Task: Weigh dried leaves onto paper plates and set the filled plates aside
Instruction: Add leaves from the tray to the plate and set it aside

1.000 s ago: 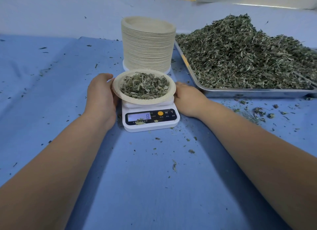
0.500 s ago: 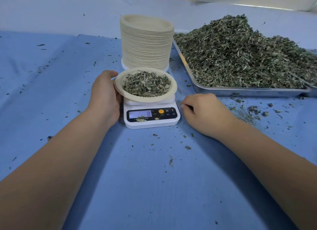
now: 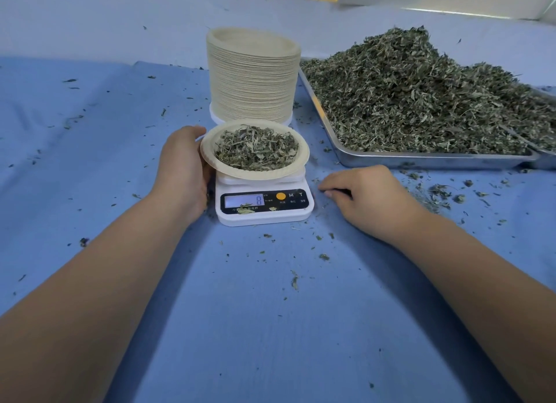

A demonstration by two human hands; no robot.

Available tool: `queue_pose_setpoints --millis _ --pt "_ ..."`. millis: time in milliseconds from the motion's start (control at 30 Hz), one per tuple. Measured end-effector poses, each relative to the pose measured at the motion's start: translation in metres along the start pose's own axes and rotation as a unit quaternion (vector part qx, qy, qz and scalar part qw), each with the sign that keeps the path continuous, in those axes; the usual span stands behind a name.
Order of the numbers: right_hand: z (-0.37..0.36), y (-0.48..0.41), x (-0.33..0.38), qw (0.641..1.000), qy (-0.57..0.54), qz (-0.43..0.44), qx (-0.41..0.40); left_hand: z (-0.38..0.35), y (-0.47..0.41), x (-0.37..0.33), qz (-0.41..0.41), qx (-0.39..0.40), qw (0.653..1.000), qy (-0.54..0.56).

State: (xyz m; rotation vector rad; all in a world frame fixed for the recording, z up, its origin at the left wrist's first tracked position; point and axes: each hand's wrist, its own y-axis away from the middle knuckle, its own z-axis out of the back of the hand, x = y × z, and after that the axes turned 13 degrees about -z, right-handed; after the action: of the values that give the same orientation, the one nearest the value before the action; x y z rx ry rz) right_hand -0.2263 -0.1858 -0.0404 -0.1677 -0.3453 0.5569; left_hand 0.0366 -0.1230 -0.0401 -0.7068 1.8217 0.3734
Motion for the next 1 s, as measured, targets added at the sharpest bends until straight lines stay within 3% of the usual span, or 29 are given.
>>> queue_pose_setpoints --millis 267,433,500,633,733,800,1000 --pt "0.006 -0.003 0.0 0.999 0.008 0.005 -0.041 0.002 -0.002 0.001 -0.004 0.011 1.0 -0.016" --pt "0.029 -0.019 0.009 0.976 -0.078 -0.018 -0.204 0.003 -0.005 0.0 0.017 0.029 0.999 -0.012" --pt "0.037 -0.034 0.008 0.97 -0.081 -0.049 -0.224 0.003 -0.005 0.0 0.007 0.029 0.999 -0.015" --pt "0.04 -0.057 0.011 0.979 -0.05 -0.125 -0.155 0.003 -0.008 0.003 -0.006 0.015 1.0 -0.016" --pt "0.035 -0.065 0.042 0.981 -0.092 -0.072 -0.154 0.002 -0.009 0.003 -0.006 0.011 1.0 -0.029" --pt "0.033 -0.071 0.069 0.988 -0.107 -0.033 -0.107 0.002 -0.01 0.004 -0.008 0.001 1.0 -0.029" --pt "0.031 -0.087 0.113 0.997 0.022 0.027 0.071 0.004 -0.01 0.003 0.006 0.001 1.0 -0.015"
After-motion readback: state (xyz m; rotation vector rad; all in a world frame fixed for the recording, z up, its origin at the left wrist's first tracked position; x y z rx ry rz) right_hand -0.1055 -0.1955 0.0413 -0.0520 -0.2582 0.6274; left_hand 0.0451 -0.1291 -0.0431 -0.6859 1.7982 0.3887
